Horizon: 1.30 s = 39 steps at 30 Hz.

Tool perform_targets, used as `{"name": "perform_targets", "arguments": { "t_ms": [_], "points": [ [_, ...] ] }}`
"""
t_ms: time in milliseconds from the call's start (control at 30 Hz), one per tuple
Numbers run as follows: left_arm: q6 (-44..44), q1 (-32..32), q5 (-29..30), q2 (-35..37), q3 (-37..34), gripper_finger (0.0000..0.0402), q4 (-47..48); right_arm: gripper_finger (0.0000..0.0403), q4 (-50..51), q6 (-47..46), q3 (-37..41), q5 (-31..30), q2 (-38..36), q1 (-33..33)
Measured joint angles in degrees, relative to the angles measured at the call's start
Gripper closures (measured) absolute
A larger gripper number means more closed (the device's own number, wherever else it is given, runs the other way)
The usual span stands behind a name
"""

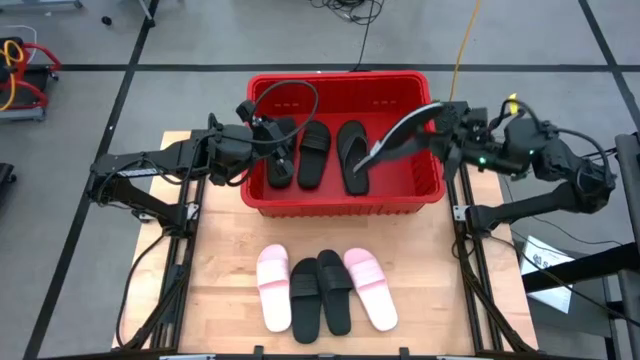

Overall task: Pick and place slides into bin
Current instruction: Put the black slipper into the red container

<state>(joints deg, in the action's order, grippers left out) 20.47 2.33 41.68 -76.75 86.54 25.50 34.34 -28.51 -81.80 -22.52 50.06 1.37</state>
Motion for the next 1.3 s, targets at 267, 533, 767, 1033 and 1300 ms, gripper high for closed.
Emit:
{"name": "perform_targets", "arguments": {
  "t_ms": [267, 533, 767, 1033, 1300],
  "points": [
    [0.0, 0.0, 0.0, 0.0, 0.0, 0.0252, 0.0, 0.0398, 2.6, 4.6, 0.0, 0.1, 2.4, 13.1],
    [-0.2, 0.0, 0.0, 0.0, 0.0, 0.0252, 0.0, 0.0398, 3.3, 5.8, 0.0, 14.8, 11.9, 27.0],
    [-0.3, 0.0, 0.0, 0.0, 0.0, 0.0252, 0.0, 0.0398, 6.7, 5.2, 0.0, 26.0, 19.8, 35.5],
    [-0.4, 0.0, 0.0, 0.0, 0.0, 0.0252, 0.0, 0.0398, 16.9, 5.5, 0.0, 25.8, 23.0, 41.0],
    [-0.4, 0.0, 0.0, 0.0, 0.0, 0.0252, 0.0, 0.0398, 20.6, 6.8, 0.0, 25.6, 27.6, 42.9]
  ]
}}
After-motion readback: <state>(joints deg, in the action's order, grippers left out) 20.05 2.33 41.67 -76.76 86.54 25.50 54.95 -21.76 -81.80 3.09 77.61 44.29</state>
